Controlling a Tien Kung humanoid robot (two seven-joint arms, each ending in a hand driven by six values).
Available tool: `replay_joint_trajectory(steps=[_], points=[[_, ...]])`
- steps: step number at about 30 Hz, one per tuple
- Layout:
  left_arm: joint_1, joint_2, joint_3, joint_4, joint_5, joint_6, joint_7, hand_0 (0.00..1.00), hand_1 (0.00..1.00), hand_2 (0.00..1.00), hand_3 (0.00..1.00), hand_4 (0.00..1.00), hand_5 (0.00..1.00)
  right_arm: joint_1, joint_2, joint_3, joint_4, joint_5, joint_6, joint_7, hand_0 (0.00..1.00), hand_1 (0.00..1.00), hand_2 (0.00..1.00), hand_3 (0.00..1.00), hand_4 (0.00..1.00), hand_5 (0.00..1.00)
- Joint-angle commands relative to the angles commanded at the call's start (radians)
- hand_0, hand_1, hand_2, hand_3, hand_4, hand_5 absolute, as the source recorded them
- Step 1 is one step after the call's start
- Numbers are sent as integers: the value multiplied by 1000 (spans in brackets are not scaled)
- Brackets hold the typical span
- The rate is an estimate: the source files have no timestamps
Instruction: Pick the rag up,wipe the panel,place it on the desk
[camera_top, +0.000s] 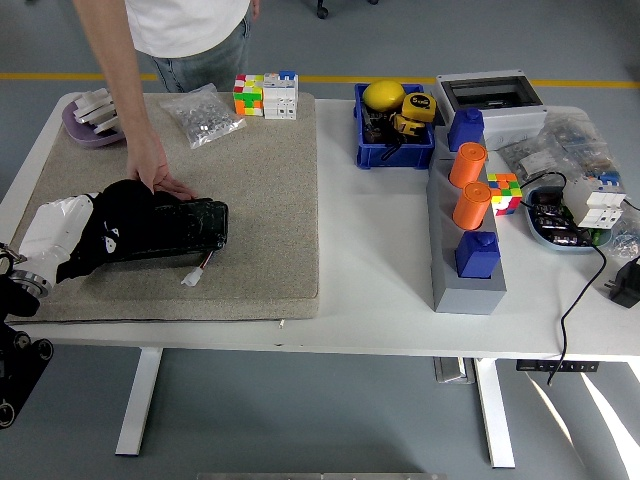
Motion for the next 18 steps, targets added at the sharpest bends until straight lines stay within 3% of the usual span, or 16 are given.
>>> replay_joint_trajectory(steps=[8,18], points=[[5,8,-69,9,17,1,1,262,159,576,374,2,2,3,2,0,0,-2,2,3,754,650,691,596,998,529],[12,17,-105,35,22,2,1,262,163,576,374,2,2,4,2,4,0,-1,3,3,754,650,691,597,998,530]])
